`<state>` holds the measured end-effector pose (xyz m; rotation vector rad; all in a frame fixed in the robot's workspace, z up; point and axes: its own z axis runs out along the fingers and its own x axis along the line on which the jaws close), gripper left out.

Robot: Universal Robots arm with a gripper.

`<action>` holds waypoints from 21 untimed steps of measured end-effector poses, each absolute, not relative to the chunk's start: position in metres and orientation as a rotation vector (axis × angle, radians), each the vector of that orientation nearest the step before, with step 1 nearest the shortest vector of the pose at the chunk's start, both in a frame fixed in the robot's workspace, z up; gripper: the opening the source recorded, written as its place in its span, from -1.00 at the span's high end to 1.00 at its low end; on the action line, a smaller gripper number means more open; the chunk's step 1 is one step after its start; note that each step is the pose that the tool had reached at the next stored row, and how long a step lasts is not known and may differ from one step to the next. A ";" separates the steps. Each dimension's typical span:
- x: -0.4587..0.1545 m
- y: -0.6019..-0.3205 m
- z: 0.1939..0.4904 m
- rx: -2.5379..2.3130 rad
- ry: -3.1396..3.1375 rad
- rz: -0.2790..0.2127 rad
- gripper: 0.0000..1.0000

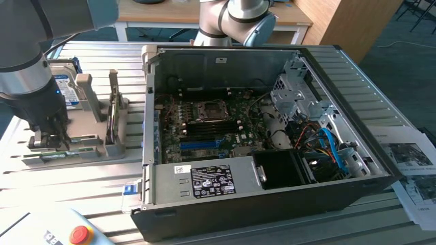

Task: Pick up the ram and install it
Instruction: 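Pick up the ram and move it above insertion slot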

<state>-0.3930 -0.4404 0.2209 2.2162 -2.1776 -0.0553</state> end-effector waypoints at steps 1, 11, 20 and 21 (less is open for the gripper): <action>-0.393 -0.440 0.221 2.216 -2.178 -0.055 0.53; -0.387 -0.440 0.219 2.217 -2.176 -0.055 0.53; -0.387 -0.440 0.209 2.215 -2.174 -0.050 0.53; -0.387 -0.440 0.209 2.215 -2.174 -0.050 0.53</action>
